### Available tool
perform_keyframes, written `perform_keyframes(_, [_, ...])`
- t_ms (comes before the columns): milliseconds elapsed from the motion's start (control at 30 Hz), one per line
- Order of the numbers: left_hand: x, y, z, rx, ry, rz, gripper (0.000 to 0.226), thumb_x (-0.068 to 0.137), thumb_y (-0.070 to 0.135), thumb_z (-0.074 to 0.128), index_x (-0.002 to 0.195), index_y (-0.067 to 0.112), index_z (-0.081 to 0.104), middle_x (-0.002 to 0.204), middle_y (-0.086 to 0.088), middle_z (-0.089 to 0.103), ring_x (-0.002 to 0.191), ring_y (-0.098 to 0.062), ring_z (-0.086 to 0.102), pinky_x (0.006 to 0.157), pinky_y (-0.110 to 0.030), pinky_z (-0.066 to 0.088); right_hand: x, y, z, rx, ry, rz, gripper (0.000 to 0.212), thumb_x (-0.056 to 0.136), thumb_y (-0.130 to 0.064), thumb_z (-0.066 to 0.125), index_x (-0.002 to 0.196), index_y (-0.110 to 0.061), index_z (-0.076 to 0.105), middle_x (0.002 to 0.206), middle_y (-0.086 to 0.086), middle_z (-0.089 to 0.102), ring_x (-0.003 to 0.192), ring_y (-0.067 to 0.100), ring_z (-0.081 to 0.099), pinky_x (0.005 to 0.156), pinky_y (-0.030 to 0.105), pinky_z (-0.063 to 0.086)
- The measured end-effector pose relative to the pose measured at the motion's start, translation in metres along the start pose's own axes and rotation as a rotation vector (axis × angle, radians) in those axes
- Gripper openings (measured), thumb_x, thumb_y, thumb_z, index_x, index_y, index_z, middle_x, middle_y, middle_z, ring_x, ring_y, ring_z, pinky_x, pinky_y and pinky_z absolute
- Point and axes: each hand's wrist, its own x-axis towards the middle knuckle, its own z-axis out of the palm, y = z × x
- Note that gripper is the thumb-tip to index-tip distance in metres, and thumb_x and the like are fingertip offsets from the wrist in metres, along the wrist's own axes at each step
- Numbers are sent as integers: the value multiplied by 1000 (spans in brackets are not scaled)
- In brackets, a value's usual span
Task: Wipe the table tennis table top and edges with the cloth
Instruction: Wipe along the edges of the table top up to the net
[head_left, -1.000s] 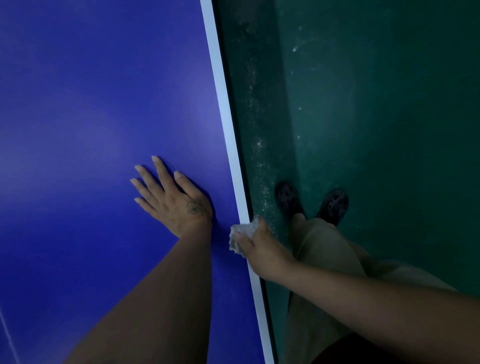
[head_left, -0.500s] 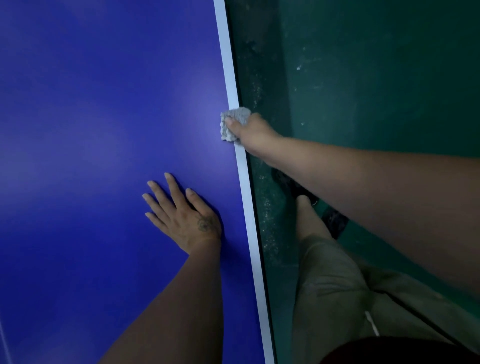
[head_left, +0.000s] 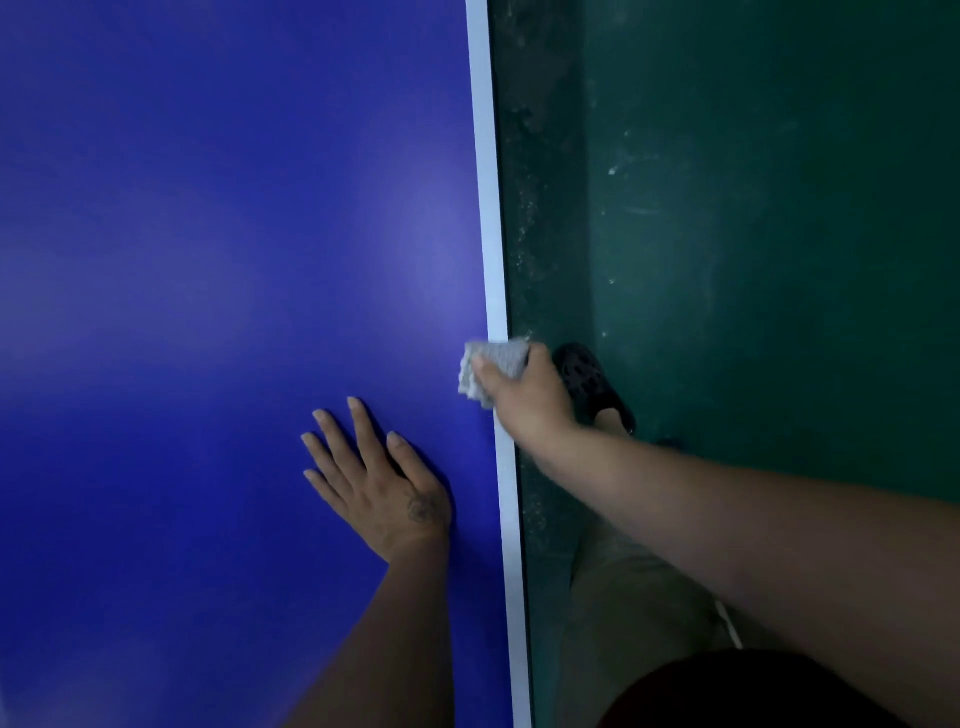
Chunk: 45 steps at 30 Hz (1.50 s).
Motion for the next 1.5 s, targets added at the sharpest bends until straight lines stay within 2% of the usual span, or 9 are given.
perform_keyframes(333, [28,25,2,51,-88,127,65,112,36,29,173,15,19,182,-6,7,168,-30,0,132,-65,9,66,-104,-35,-163,-112,-35,44,102,-39,71,134,-11,63,126,5,73,112,24,72,103,44,58])
perform_keyframes(533, [159,137,20,94,-12,272,65,114,47,28,173,23,18,181,-9,9,168,-35,3,132,-64,7,25,-49,-16,-71,-189,-30,58,107,-14,62,152,-1,30,133,18,61,116,33,65,109,49,54])
perform_keyframes(633, [216,197,29,107,-3,341,68,112,55,26,173,28,17,182,-9,7,168,-35,2,131,-63,6,19,-48,-21,-68,-231,54,59,112,-27,54,160,-11,24,140,15,59,122,27,66,109,45,54])
perform_keyframes(767, [267,256,36,85,-2,347,69,110,61,22,173,34,16,182,-6,5,168,-35,1,132,-62,3,46,-89,-22,-13,-226,88,34,113,-28,50,129,2,49,109,19,69,99,32,70,94,41,61])
perform_keyframes(933, [288,273,34,75,-8,307,63,111,56,21,172,38,18,182,-2,6,168,-31,1,133,-58,2,100,-179,-25,82,-115,-58,39,114,-11,46,77,-13,59,70,5,60,50,-3,58,55,10,47])
perform_keyframes(1033, [286,275,32,94,-21,301,61,113,52,20,172,39,17,182,-1,5,168,-30,0,133,-58,2,146,-233,-26,113,-56,-89,29,114,-29,51,113,-5,69,103,10,72,82,6,67,73,19,50])
perform_keyframes(1133, [285,275,30,102,-24,300,60,114,50,20,172,39,16,182,-2,4,168,-30,0,134,-58,3,174,-265,-32,18,-57,-64,53,111,-47,51,144,-7,54,136,9,66,119,19,64,102,34,52])
perform_keyframes(1333, [284,277,25,113,-43,293,61,113,51,21,172,38,16,182,-2,4,168,-30,0,134,-58,2,162,-220,-31,-132,-91,-178,45,114,-26,48,130,16,52,118,34,65,104,35,65,105,57,50])
perform_keyframes(1500, [285,276,26,102,-29,297,60,114,51,23,172,36,20,182,-3,6,168,-31,1,133,-59,4,104,-147,-29,-108,-152,-75,72,113,-37,47,169,-7,12,156,18,49,143,29,51,124,47,37])
